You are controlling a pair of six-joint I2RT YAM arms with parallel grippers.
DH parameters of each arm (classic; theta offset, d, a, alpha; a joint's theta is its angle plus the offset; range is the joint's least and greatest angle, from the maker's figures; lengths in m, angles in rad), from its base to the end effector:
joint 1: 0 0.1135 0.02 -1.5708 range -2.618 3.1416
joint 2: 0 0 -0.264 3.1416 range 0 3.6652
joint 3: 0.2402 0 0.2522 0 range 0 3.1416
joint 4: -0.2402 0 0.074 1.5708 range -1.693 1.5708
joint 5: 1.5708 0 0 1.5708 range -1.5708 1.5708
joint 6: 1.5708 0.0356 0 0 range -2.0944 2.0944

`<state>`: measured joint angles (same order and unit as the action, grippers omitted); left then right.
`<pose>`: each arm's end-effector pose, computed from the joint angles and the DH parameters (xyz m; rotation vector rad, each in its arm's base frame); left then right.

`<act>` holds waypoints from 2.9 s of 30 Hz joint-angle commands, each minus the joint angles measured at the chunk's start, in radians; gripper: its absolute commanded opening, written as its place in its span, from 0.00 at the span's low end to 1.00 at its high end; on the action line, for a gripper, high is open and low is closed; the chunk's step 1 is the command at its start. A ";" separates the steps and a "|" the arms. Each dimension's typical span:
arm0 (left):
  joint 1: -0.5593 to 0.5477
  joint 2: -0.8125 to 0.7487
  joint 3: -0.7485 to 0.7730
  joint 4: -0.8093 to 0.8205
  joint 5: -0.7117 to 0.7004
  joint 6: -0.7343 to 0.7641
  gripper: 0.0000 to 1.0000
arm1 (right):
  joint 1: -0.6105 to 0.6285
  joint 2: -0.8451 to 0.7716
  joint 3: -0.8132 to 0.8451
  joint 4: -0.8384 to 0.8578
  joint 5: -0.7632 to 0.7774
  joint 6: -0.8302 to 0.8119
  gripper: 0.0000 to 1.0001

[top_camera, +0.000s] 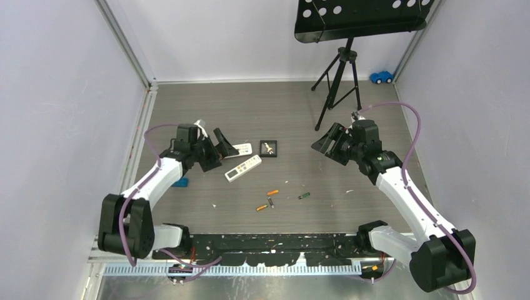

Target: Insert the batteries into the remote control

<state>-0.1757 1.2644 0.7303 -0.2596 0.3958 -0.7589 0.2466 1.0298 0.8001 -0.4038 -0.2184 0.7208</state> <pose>0.2503 -0.0584 0.2160 -0.5161 2.4250 -0.8980 0.2152 0.0621 0.2781 0.4152 2.2604 0.7630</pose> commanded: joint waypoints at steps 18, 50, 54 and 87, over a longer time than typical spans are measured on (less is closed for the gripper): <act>-0.119 0.405 0.231 0.208 0.054 0.063 0.65 | 0.040 0.008 -0.028 0.028 0.077 0.068 0.67; -0.249 0.287 0.031 0.277 0.158 0.240 0.56 | 0.289 0.194 -0.025 0.216 0.051 -0.033 0.81; -0.245 0.189 0.107 0.125 -0.078 0.179 0.61 | 0.426 0.297 0.030 0.270 0.088 -0.185 0.85; 0.114 -0.128 0.139 -0.360 -0.217 0.041 0.77 | 0.744 0.961 0.544 0.038 0.145 -0.825 0.41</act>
<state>-0.0711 1.1694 0.8761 -0.6048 0.1398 -0.7258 0.9821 1.9686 1.3090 -0.3538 -0.0494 -0.0895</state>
